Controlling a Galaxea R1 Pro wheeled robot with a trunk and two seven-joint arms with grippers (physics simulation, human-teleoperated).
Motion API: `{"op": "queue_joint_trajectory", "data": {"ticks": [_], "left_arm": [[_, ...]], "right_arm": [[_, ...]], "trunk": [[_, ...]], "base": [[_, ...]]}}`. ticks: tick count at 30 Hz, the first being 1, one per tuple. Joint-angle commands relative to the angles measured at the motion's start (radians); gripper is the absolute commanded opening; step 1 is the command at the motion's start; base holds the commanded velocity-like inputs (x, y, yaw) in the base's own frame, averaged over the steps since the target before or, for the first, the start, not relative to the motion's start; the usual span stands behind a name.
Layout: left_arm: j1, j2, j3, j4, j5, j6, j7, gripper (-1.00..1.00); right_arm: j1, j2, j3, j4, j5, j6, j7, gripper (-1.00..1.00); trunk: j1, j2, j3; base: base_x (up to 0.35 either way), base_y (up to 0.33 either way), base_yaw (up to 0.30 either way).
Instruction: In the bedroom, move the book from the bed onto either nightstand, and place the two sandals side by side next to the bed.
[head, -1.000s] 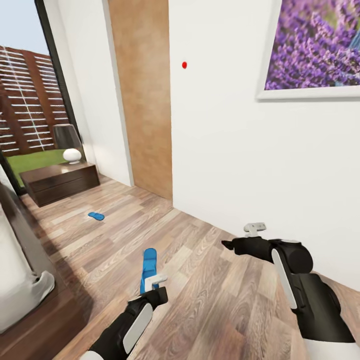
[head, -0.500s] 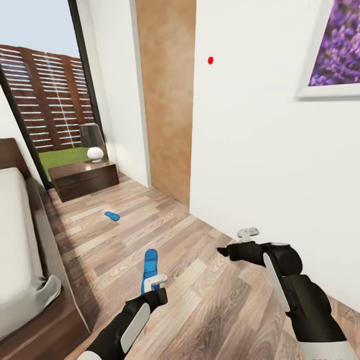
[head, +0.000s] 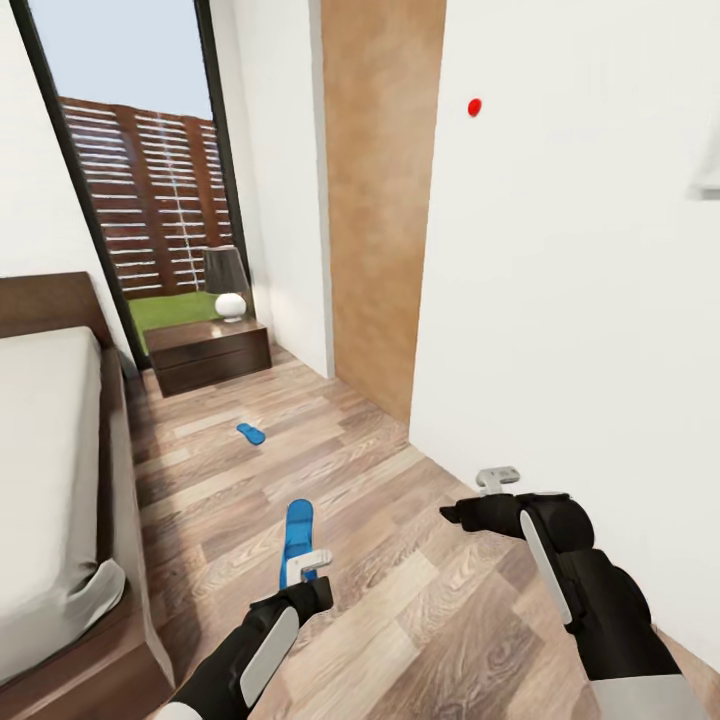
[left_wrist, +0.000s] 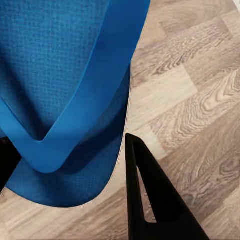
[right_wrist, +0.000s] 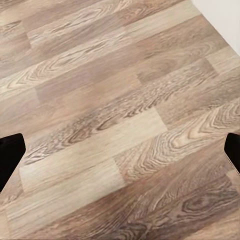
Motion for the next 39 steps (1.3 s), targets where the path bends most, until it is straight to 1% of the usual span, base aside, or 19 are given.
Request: {"op": "queue_joint_trajectory", "data": {"ticks": [1, 3, 7, 8, 9, 10, 14, 22, 31, 39], "left_arm": [[-0.001, 0.0, -0.003, -0.001, 0.009, 0.002, 0.01, -1.0], [-0.001, 0.0, -0.003, -0.001, 0.009, 0.001, 0.012, -1.0], [0.002, 0.001, 0.028, -0.005, 0.01, 0.0, 0.013, -1.0], [0.008, 0.004, 0.05, -0.008, 0.01, 0.003, 0.013, -1.0], [0.012, 0.007, 0.06, -0.011, 0.011, 0.004, 0.013, -1.0], [0.019, 0.014, 0.076, -0.026, 0.012, 0.009, 0.013, -1.0], [0.024, 0.019, 0.09, -0.042, 0.013, 0.011, 0.013, -1.0], [0.026, 0.021, 0.099, -0.047, 0.009, 0.009, 0.013, -1.0], [0.027, 0.02, 0.101, -0.041, 0.006, 0.008, 0.016, -1.0], [0.027, 0.019, 0.101, -0.039, 0.006, 0.008, 0.017, -1.0]], "right_arm": [[0.0, -0.001, 0.001, 0.0, 0.002, 0.004, 0.002, 1.0], [-0.001, -0.001, 0.001, 0.002, 0.002, 0.004, 0.001, 1.0], [-0.001, -0.001, 0.006, 0.005, 0.003, 0.004, -0.001, 1.0], [-0.001, -0.001, 0.018, 0.013, 0.004, 0.004, -0.002, 1.0], [-0.001, -0.001, 0.027, 0.021, 0.004, 0.004, -0.003, 1.0], [-0.001, -0.001, 0.053, 0.046, 0.006, -0.003, -0.004, 1.0], [-0.002, -0.001, 0.074, 0.066, 0.006, -0.033, -0.004, 1.0], [-0.002, 0.0, 0.083, 0.075, 0.006, -0.049, -0.005, 1.0], [-0.004, 0.001, 0.086, 0.103, 0.006, -0.052, -0.006, 1.0], [-0.004, 0.001, 0.088, 0.106, 0.005, -0.053, -0.006, 1.0]], "trunk": [[0.0, 0.0, -0.001], [0.0, 0.0, -0.001], [0.0, 0.0, -0.001], [0.0, 0.0, -0.001], [0.0, 0.0, -0.001], [0.0, 0.0, -0.001], [0.0, 0.0, -0.001], [0.0, 0.0, -0.001], [0.0, 0.0, -0.001], [0.0, 0.0, -0.001]], "base": [[0.306, -0.203, 0.282], [0.304, -0.204, 0.282], [0.296, -0.206, 0.282], [0.29, -0.208, 0.282], [0.289, -0.208, 0.282], [0.286, -0.209, 0.282], [0.285, -0.209, 0.282], [0.284, -0.21, 0.282], [0.281, -0.212, 0.282], [0.268, -0.22, 0.282]]}}
